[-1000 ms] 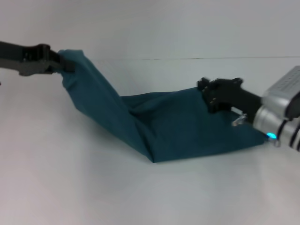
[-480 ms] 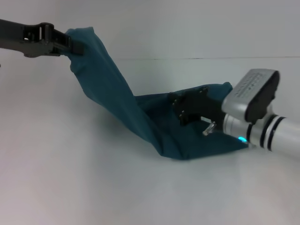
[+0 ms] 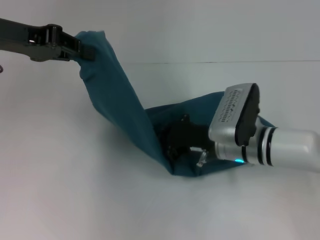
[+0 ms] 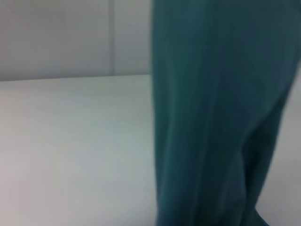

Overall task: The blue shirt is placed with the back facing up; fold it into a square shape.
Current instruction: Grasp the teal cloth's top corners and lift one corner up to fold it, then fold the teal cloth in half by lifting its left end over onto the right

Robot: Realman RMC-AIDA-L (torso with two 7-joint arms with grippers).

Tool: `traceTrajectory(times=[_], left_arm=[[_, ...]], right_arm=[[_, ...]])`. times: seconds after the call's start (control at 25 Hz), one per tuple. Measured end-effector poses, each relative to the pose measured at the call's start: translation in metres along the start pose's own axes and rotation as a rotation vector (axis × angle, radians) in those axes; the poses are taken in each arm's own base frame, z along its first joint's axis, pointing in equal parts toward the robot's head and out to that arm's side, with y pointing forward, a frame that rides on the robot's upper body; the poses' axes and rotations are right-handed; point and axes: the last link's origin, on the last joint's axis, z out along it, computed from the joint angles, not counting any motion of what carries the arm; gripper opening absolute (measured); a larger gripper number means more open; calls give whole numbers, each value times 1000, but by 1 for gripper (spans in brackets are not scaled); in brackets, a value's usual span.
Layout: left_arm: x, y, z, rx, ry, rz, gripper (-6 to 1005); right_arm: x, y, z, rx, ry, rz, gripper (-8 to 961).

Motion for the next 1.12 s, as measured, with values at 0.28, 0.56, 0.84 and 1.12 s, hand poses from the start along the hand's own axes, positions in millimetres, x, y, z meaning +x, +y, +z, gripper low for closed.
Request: traceTrajectory(times=[0.28,0.56,0.84,1.12], left_arm=[[-3,-1,-1,3,-14,-2,96],[-7,-3,3,19,-45,22,96],[6,9,26,41,-101,64,95],[24,32,66,53,-156,111,97]], right_arm=[[-12,19,11,-127,22,-36,-1],[-11,-10,-19,71,-116,109,-1],[6,-67,-127,379,-325,261,-1],[31,-87,-236,529,-396,330,0]])
